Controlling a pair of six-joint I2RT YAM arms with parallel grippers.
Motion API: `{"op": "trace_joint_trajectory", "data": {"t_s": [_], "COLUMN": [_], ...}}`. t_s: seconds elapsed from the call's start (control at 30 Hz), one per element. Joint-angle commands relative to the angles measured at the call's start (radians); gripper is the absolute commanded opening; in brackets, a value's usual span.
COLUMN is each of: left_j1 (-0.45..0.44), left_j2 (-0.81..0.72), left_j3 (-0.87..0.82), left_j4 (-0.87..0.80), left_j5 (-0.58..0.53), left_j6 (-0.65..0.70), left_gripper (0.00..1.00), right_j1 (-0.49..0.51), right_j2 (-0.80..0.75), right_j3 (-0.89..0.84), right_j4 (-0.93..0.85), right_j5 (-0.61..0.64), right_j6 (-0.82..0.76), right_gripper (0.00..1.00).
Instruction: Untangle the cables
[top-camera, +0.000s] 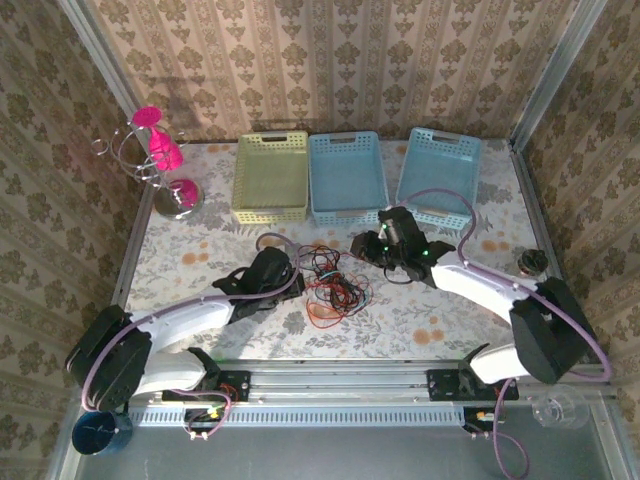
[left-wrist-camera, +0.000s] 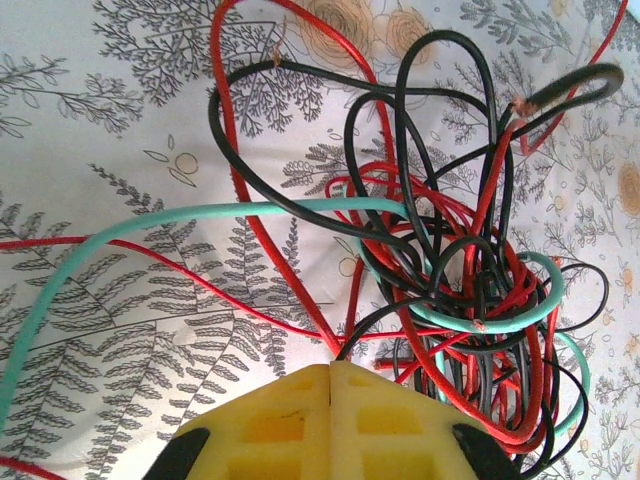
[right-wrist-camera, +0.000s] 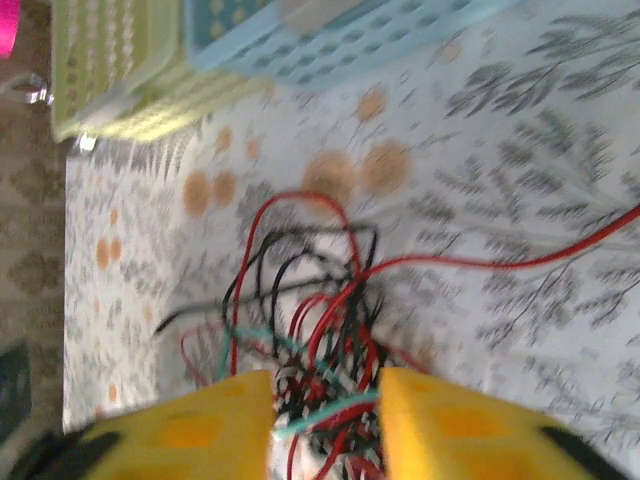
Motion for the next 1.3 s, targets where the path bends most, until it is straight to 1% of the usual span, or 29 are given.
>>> {"op": "trace_joint_trajectory", "data": {"t_s": [0.0,0.03,0.13,0.2,0.27,0.33,0.37,0.4,0.47,0.5,0.63,0.83,0.9,0.93,1.03,1.1,1.13,1.17,1.27], "left_j1": [0.018,0.026,0.057,0.086,0.116,0.140,0.154,0.163,0.179,0.186,0.204,0.209,0.211,0.211,0.212,0.214,0.214,0.214,0.214], "left_j2": [-0.048,-0.062,-0.128,-0.186,-0.246,-0.299,-0.325,-0.349,-0.386,-0.399,-0.416,-0.409,-0.409,-0.410,-0.412,-0.413,-0.412,-0.412,-0.408], "left_j3": [-0.015,-0.018,-0.031,-0.045,-0.057,-0.066,-0.070,-0.076,-0.087,-0.093,-0.101,-0.103,-0.104,-0.103,-0.101,-0.102,-0.102,-0.101,-0.102], "left_j4": [-0.040,-0.051,-0.099,-0.138,-0.178,-0.214,-0.230,-0.241,-0.253,-0.254,-0.253,-0.250,-0.249,-0.250,-0.250,-0.248,-0.248,-0.245,-0.239], "left_j5": [-0.013,-0.011,-0.005,0.002,0.008,0.018,0.021,0.024,0.029,0.035,0.061,0.082,0.084,0.083,0.087,0.087,0.087,0.088,0.090], "left_j6": [0.020,0.022,0.032,0.040,0.051,0.057,0.060,0.061,0.055,0.051,0.044,0.042,0.041,0.041,0.042,0.041,0.042,0.040,0.040], "left_gripper": [0.13,0.19,0.41,0.54,0.64,0.70,0.72,0.74,0.75,0.75,0.76,0.77,0.77,0.77,0.77,0.77,0.77,0.77,0.77], "right_j1": [0.113,0.148,0.228,0.276,0.318,0.330,0.332,0.337,0.360,0.375,0.401,0.401,0.401,0.403,0.404,0.409,0.411,0.412,0.413], "right_j2": [-0.044,-0.043,-0.015,-0.002,0.019,0.069,0.093,0.124,0.188,0.223,0.328,0.415,0.433,0.437,0.424,0.385,0.364,0.340,0.276], "right_j3": [0.020,0.029,0.079,0.109,0.172,0.249,0.278,0.314,0.376,0.407,0.489,0.517,0.527,0.529,0.533,0.519,0.514,0.508,0.492], "right_j4": [-0.152,-0.174,-0.243,-0.305,-0.395,-0.493,-0.533,-0.569,-0.629,-0.654,-0.698,-0.665,-0.664,-0.665,-0.670,-0.657,-0.654,-0.650,-0.633], "right_j5": [0.096,0.117,0.096,0.123,0.181,0.210,0.203,0.193,0.226,0.259,0.310,0.358,0.380,0.390,0.416,0.438,0.447,0.453,0.456], "right_j6": [-0.105,-0.153,-0.360,-0.489,-0.604,-0.680,-0.714,-0.756,-0.815,-0.840,-0.900,-0.927,-0.932,-0.933,-0.929,-0.924,-0.922,-0.921,-0.913], "right_gripper": [0.43,0.43,0.44,0.48,0.52,0.50,0.49,0.46,0.42,0.41,0.42,0.45,0.43,0.40,0.19,0.05,0.02,0.00,0.00]}}
